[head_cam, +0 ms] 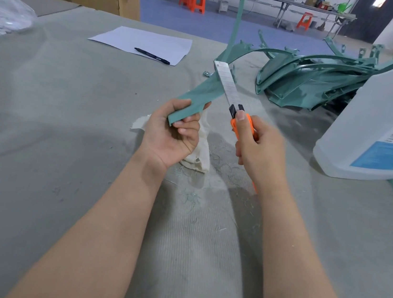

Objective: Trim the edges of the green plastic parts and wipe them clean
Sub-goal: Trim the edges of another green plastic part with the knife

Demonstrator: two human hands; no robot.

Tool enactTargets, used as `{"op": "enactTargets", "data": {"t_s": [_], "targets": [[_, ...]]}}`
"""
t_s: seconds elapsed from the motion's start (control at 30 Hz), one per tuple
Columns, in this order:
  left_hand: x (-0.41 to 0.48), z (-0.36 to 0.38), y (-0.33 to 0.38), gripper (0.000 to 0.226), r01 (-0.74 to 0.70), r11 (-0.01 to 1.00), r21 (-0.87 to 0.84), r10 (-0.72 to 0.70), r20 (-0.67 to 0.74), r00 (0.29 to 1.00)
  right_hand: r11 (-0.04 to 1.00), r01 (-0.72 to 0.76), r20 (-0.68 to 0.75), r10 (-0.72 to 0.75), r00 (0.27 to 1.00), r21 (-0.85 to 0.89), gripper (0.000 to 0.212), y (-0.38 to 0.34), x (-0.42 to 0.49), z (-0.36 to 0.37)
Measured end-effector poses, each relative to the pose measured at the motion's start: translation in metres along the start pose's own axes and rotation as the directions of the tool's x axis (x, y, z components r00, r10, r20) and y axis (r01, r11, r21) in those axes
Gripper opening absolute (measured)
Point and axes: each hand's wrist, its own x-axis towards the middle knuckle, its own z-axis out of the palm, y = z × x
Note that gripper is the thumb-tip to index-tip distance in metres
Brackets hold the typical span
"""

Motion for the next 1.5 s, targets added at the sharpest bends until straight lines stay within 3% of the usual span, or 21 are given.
{"op": "enactTargets", "data": {"t_s": [0.2,0.4,0.67,0.77,0.97,1.1,1.17,1.27,1.5], "targets": [[0.000,-0.001,0.000,0.029,-0.003,1.000,-0.024,0.004,0.009,1.000,0.999,-0.013,0.084,0.010,0.996,0.045,0.052,0.001,-0.001,0.001],[-0.002,0.001,-0.001,0.027,-0.023,0.999,-0.033,0.023,-0.003,1.000,0.998,-0.014,0.176,0.004,0.984,0.057,0.042,-0.003,-0.003,0.001],[-0.003,0.003,0.000,0.007,-0.069,0.997,-0.046,0.068,-0.018,0.997,0.990,-0.054,0.283,0.015,0.959,0.133,0.036,-0.013,-0.008,0.000],[-0.001,0.002,0.000,0.021,-0.074,0.995,-0.067,0.072,-0.032,0.997,0.988,-0.056,0.331,0.005,0.944,0.143,0.036,-0.016,-0.010,0.000],[0.001,0.004,0.000,0.028,-0.146,0.989,-0.007,0.144,-0.105,0.984,0.992,-0.014,0.500,-0.050,0.865,0.125,0.035,-0.023,-0.017,0.008],[0.001,0.004,0.003,0.020,-0.089,0.995,-0.052,0.087,-0.043,0.995,0.977,-0.029,0.321,-0.042,0.946,0.213,0.035,-0.024,-0.011,0.000],[-0.001,0.004,0.003,0.025,-0.082,0.997,0.001,0.081,-0.043,0.996,0.989,0.006,0.134,-0.026,0.991,0.145,0.035,-0.020,-0.007,-0.003],[-0.001,0.005,0.002,0.027,-0.058,0.997,0.050,0.061,-0.054,0.997,1.000,0.015,-0.106,-0.017,0.994,-0.016,0.042,-0.012,-0.001,-0.006],[-0.002,0.008,0.000,0.030,-0.047,0.994,0.094,0.055,-0.077,0.996,0.997,-0.024,-0.161,0.012,0.987,-0.074,0.047,-0.005,0.001,-0.007]]}}
